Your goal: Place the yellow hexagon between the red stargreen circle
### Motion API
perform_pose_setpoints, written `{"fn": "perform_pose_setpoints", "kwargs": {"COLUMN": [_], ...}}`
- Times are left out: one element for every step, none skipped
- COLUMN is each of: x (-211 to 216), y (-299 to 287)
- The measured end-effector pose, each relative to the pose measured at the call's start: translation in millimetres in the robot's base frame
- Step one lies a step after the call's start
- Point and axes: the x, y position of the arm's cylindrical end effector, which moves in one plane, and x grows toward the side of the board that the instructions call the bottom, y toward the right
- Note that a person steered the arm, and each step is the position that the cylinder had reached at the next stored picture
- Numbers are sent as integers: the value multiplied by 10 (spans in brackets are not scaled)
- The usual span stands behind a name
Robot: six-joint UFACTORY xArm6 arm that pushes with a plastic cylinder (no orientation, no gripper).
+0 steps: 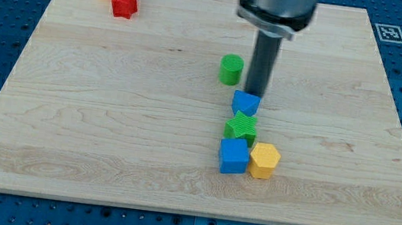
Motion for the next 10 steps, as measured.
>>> {"fn": "perform_pose_setpoints", "kwargs": {"x": [24,341,782,1105,1105,1211,1403,1432,1432,1432], "y": [484,667,667,667,667,438,86,-22,-22,219]}}
